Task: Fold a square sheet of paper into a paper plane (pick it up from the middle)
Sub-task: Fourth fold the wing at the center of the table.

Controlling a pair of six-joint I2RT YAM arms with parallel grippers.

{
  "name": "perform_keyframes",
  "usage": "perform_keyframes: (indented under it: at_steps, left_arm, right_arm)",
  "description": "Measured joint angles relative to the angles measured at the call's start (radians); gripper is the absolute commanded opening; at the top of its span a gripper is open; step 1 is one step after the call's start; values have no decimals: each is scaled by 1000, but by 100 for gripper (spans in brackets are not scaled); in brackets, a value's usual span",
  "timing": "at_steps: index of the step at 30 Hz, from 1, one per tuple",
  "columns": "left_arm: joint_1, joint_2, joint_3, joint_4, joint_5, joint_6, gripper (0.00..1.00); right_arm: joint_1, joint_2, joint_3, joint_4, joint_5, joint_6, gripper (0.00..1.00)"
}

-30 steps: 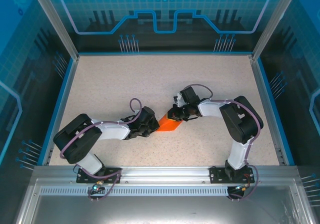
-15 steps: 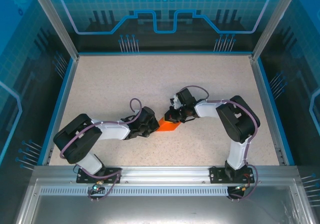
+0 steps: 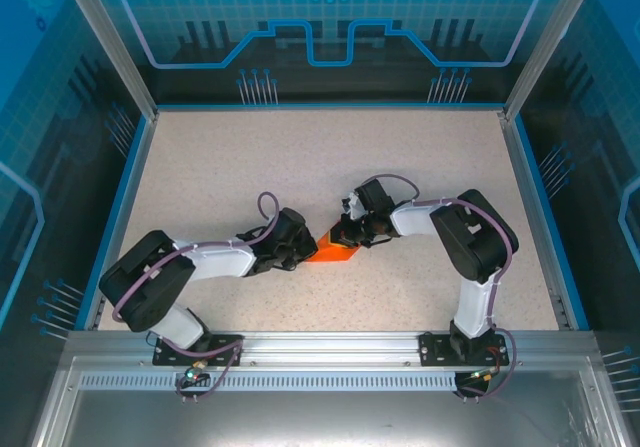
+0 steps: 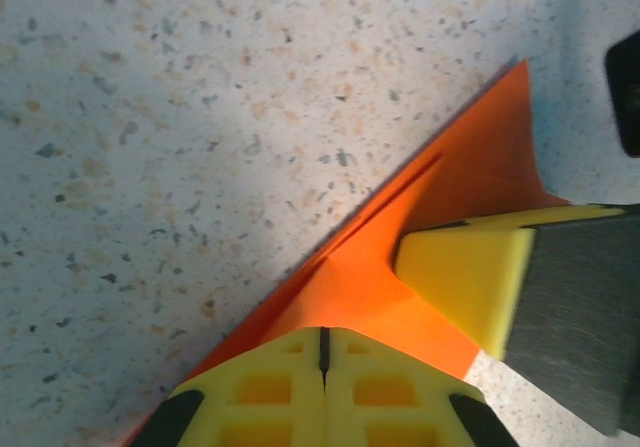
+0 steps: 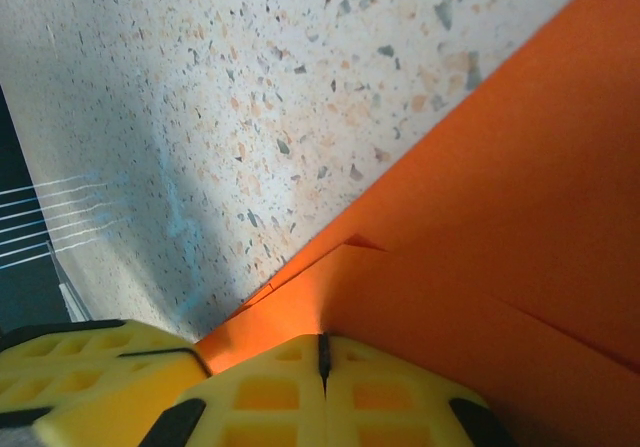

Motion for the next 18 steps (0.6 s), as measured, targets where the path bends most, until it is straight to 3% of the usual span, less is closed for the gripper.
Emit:
perform_keyframes:
  at_steps: [18]
  left_arm:
    - [0,-11,-58,-5,-43,-51,1]
  right_arm:
    - [-5,6,0,3,-13,0,0]
